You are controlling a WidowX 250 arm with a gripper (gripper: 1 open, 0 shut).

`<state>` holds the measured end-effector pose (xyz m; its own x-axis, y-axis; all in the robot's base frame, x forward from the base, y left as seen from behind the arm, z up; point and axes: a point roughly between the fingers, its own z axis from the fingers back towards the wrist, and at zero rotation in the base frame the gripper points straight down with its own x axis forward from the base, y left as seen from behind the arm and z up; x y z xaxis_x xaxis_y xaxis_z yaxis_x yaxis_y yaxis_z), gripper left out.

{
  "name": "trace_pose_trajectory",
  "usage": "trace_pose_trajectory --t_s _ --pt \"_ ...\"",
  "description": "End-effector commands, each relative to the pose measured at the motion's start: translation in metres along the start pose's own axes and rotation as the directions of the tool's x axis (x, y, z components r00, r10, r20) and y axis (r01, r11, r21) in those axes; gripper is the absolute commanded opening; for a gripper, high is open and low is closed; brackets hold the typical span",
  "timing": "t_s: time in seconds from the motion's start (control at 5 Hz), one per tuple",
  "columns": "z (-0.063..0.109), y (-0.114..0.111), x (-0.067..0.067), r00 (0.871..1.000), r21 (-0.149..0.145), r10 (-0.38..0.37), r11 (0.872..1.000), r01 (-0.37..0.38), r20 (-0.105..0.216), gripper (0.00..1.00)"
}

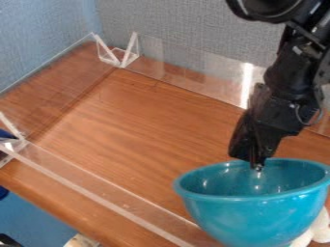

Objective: Put the mushroom in the blue bowl

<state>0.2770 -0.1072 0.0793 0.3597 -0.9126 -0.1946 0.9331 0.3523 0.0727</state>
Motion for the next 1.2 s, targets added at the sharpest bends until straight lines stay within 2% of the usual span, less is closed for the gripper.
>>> trace_pose_trajectory --t_s 0.0,0.2,0.4,0.6,0.8,1.0 --pt "0.003 -0.005 0.003 0.999 0.033 -0.007 0.999 0.006 0.033 0.0" --pt "-0.007 -0.008 -0.005 0.999 0.035 -0.006 0.999 0.004 0.031 0.0" --pt "0.005 -0.01 -0.021 0.998 0.053 -0.062 0.997 0.061 0.026 0.0" --pt "0.022 -0.003 -0.044 0.994 0.081 -0.107 0.991 0.104 0.029 0.0" --pt "0.012 -0.018 -0.011 0.984 0.092 -0.172 0.982 0.168 0.038 0.0" --pt "0.011 -0.013 0.013 0.979 0.111 -0.198 0.975 0.192 0.045 0.0"
